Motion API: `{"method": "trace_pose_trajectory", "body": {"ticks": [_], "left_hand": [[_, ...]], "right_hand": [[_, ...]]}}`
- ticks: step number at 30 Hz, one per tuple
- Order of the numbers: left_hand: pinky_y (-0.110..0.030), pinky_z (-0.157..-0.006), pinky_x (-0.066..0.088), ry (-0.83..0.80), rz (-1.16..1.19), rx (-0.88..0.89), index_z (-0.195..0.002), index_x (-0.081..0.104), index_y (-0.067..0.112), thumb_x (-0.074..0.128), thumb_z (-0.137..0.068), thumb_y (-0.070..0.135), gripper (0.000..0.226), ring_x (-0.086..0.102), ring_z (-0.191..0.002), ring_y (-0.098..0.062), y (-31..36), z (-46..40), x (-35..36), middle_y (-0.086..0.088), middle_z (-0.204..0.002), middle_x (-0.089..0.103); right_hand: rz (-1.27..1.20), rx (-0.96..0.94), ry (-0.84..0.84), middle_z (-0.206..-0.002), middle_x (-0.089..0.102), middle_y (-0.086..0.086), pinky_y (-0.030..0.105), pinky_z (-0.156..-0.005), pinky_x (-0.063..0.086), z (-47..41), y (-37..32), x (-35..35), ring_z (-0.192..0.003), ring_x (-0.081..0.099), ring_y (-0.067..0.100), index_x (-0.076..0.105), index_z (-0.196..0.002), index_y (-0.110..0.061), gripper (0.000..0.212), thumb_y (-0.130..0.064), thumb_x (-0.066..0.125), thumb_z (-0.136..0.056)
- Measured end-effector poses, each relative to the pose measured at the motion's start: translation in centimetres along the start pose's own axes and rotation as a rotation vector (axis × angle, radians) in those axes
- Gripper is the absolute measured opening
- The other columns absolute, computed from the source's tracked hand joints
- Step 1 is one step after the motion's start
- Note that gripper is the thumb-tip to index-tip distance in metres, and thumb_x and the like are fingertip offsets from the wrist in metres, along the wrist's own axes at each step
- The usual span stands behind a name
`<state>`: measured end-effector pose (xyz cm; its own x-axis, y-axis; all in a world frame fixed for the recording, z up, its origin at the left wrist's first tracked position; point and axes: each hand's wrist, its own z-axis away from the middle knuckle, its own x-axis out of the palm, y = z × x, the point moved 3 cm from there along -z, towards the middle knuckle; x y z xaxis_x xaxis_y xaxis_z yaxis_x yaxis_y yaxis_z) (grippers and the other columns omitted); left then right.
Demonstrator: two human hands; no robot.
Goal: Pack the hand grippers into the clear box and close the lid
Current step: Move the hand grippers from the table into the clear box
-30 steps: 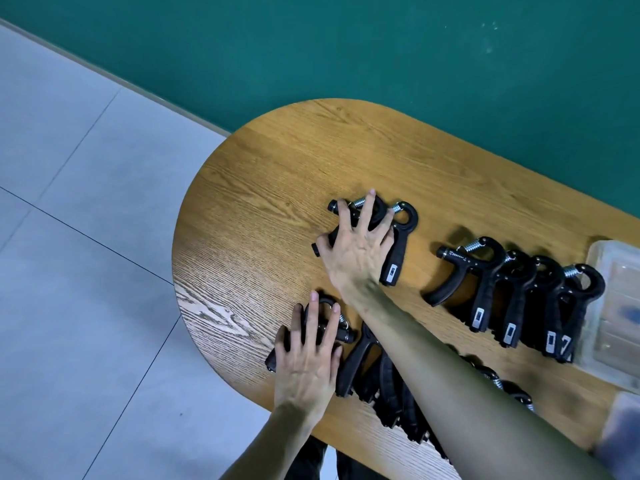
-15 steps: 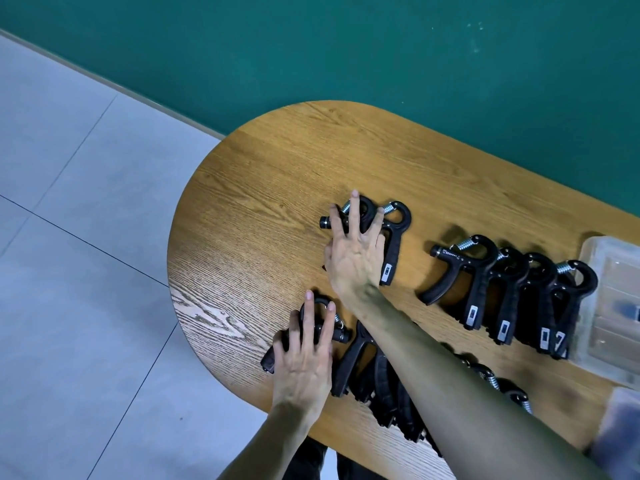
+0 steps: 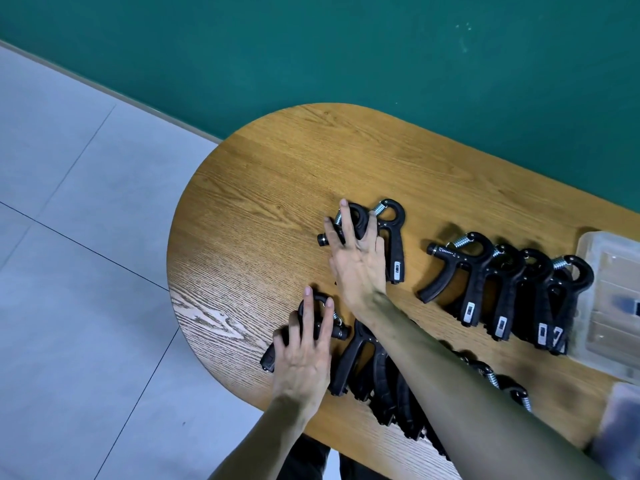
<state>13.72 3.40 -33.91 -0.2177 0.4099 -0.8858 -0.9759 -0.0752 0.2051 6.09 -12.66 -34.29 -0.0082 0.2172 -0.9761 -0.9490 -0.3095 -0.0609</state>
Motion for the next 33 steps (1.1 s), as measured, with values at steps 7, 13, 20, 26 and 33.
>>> {"method": "trace_pose_trajectory", "body": {"ticks": [7,13,20,26,33], "left_hand": [[-0.060,-0.108,0.035,-0.092,-0.022,-0.027,-0.152,-0.033,0.014,0.038,-0.099,0.002,0.089,0.027,-0.142,-0.043,0.5,0.2,-1.5,-0.023,-0.154,-0.045],[-0.061,-0.107,0.039,-0.008,-0.020,-0.048,-0.152,-0.033,0.014,0.041,-0.099,0.007,0.091,0.035,-0.135,-0.041,1.4,1.3,-5.9,-0.022,-0.156,-0.042],[-0.057,-0.092,0.046,0.061,-0.023,-0.028,-0.156,-0.023,0.013,0.048,-0.096,0.011,0.094,0.041,-0.124,-0.043,6.3,2.8,-11.4,-0.024,-0.160,-0.033],[-0.050,-0.094,0.042,0.040,-0.104,0.078,-0.154,-0.028,0.009,0.038,-0.098,0.009,0.087,0.040,-0.118,-0.039,16.9,5.0,-15.8,-0.029,-0.154,-0.041],[-0.056,-0.100,0.042,0.091,0.003,0.210,-0.158,-0.020,0.017,0.045,-0.098,0.011,0.089,0.042,-0.123,-0.036,29.2,8.4,-14.8,-0.018,-0.158,-0.040]], "right_hand": [[-0.039,-0.041,-0.015,-0.167,-0.019,0.009,0.056,-0.104,0.043,2.0,0.8,-1.5,-0.148,0.009,0.054,0.007,-0.160,-0.022,0.108,0.007,0.071,-0.078],[-0.081,0.003,-0.048,-0.168,-0.019,0.006,0.055,-0.105,0.040,6.5,2.4,-6.4,-0.148,0.013,0.053,0.020,-0.160,-0.022,0.093,0.003,0.066,-0.083],[-0.207,0.248,0.044,-0.170,-0.009,0.005,0.055,-0.104,0.044,15.4,6.6,-12.6,-0.147,0.024,0.045,0.020,-0.160,-0.024,0.086,-0.016,0.067,-0.089],[-0.219,0.425,0.152,-0.168,0.015,0.014,0.053,-0.096,0.050,22.4,13.1,-16.2,-0.139,0.038,0.046,0.038,-0.154,-0.016,0.086,-0.012,0.076,-0.077],[-0.215,0.553,0.269,-0.165,0.023,0.016,0.057,-0.102,0.046,31.1,22.8,-18.8,-0.137,0.039,0.048,0.038,-0.155,-0.016,0.088,-0.009,0.073,-0.075]]}}
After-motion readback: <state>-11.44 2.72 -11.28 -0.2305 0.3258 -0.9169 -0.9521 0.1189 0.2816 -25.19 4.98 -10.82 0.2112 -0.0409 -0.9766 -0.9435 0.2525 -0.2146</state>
